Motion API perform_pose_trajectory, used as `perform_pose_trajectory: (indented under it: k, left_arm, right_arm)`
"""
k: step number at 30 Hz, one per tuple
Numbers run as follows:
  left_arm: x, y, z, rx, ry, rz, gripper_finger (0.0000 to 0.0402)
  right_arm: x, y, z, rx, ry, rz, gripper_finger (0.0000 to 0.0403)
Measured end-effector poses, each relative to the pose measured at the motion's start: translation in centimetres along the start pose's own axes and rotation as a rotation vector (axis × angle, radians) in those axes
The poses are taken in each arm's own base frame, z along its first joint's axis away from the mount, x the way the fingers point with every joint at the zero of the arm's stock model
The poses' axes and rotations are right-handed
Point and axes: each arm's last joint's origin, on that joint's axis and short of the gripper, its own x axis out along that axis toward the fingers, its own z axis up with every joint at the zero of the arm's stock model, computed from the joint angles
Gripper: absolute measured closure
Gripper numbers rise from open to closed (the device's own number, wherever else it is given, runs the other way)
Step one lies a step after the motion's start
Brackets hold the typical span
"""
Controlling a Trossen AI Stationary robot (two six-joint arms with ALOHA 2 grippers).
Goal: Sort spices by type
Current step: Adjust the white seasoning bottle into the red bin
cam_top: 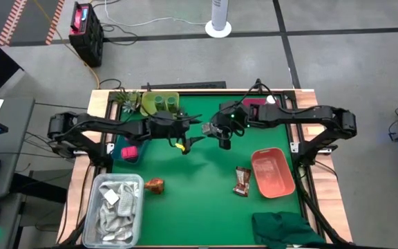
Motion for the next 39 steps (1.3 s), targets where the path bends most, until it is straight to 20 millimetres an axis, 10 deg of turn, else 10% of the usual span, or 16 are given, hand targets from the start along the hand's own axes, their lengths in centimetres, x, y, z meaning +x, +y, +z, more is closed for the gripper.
perform_pose_trajectory:
  k: [10, 20, 39]
  left_arm:
    - [1.4, -0.1, 0.7, 0.073, 0.001, 0.027, 0.0093]
    - [1.4, -0.1, 0.6, 0.074, 0.011, 0.008, 0.0211]
    - [1.4, -0.2, 0.3, 0.075, 0.037, -0.008, 0.0213]
  right_arm:
    - [0.0, 0.2, 0.0, -0.004, 0.001, 0.006, 0.0176]
    - [0.1, 0.7, 0.1, -0.048, -0.002, 0.015, 0.0175]
    - [-1.4, 0.3, 0.7, -0.057, 0.035, -0.016, 0.0124]
